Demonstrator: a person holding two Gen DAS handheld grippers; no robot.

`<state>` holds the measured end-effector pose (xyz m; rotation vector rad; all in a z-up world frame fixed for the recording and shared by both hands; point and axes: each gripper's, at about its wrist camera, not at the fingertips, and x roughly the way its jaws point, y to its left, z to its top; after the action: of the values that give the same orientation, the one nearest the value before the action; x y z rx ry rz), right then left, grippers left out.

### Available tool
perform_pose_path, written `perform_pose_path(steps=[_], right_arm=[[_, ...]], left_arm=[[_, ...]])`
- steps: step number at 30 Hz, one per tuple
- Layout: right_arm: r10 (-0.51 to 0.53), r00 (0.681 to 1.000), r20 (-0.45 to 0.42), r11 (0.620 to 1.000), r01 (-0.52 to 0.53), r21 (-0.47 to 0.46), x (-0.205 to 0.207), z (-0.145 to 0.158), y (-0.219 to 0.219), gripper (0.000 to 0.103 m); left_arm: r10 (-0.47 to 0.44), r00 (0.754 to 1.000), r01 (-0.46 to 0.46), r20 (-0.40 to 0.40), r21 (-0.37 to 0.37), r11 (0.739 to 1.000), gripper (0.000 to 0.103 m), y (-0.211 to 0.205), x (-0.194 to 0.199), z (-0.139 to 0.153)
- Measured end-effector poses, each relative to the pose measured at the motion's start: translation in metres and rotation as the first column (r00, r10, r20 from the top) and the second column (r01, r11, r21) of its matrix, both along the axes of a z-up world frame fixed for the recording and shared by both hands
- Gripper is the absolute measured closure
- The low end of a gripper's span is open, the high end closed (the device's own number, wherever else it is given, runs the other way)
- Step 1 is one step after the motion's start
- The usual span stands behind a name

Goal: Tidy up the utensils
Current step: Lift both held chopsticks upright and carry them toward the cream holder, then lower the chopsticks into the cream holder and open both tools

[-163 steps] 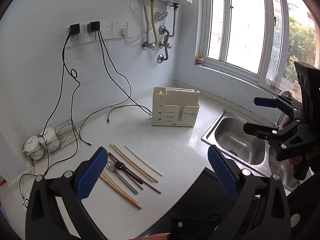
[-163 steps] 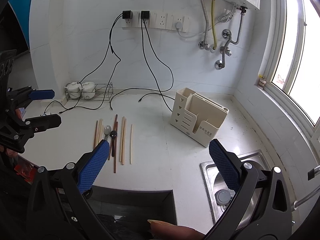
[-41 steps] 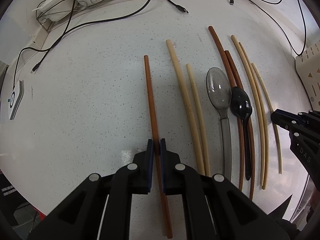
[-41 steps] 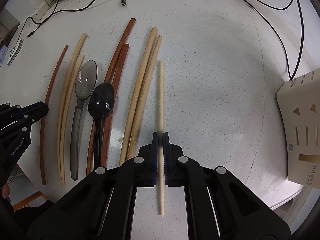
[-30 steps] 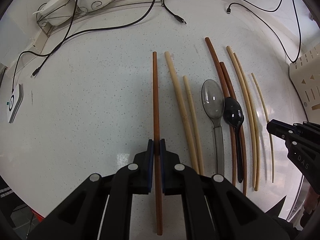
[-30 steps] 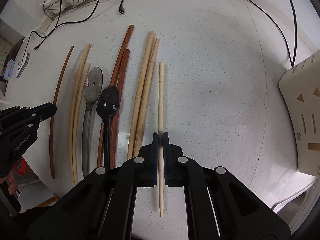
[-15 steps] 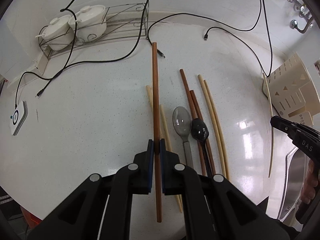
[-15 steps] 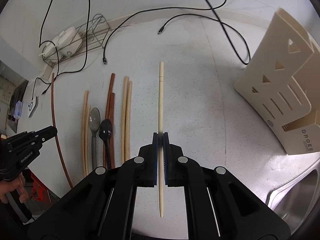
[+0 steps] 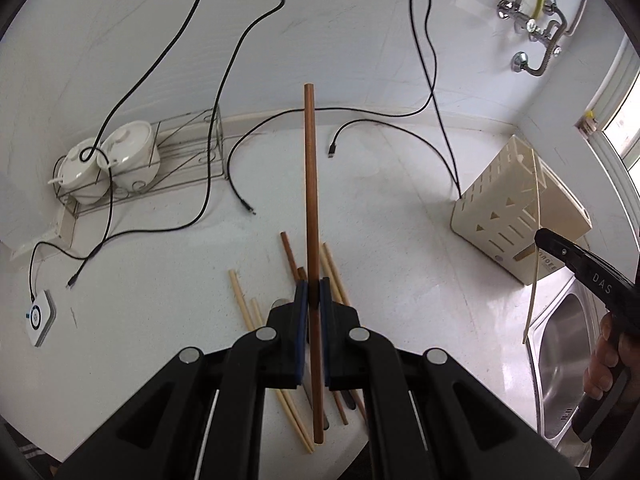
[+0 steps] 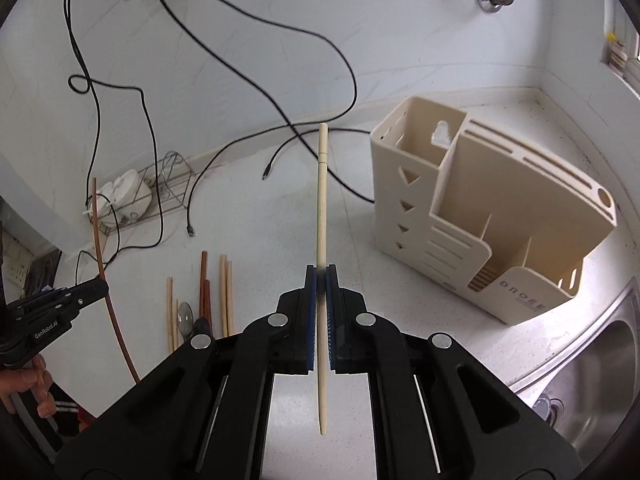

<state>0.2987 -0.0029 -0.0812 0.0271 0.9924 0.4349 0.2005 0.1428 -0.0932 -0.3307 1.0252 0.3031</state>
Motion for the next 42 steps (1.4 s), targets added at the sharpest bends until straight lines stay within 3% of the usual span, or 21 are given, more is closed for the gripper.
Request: perform_pose_path(steps=[7, 15, 20, 27, 35, 42], right_arm=[[-0.111, 0.976, 0.189, 0.993, 0.104, 0.049, -0.004, 0.029, -0.040, 0.099], [-0.196, 0.911, 0.362, 0.981, 0.186, 0.061, -0.007, 0.052, -0.073, 0.099], [-0.199, 0.845, 0.497, 0.978, 0.201, 0.050, -0.013, 0.068, -0.088, 0.099], [-0.193, 0.712, 0.675, 0.966, 0.259, 0.003, -0.026, 0.076, -0.101, 0.099], [-0.135, 0.625, 0.769, 0.961, 0.273, -0.053, -0.031, 0.060, -0.103, 0.099], [-0.121, 0.596, 0.794, 0.959, 0.277, -0.062, -0.027, 0.043, -0.103, 0.099]], left_arm=[[-0.134, 0.984, 0.131, 0.118, 0.030, 0.991, 0.097, -0.030, 0.039, 0.041], [-0.256, 0.924, 0.243, 0.285, 0.080, 0.967, 0.097, -0.066, 0.086, 0.089], [-0.324, 0.877, 0.308, 0.356, 0.104, 0.946, 0.097, -0.092, 0.117, 0.114], [-0.363, 0.802, 0.336, 0.475, 0.144, 0.931, 0.097, -0.121, 0.149, 0.145], [-0.391, 0.762, 0.343, 0.516, 0.191, 0.920, 0.097, -0.144, 0.179, 0.147], [-0.346, 0.764, 0.297, 0.545, 0.179, 0.938, 0.097, -0.148, 0.193, 0.129]])
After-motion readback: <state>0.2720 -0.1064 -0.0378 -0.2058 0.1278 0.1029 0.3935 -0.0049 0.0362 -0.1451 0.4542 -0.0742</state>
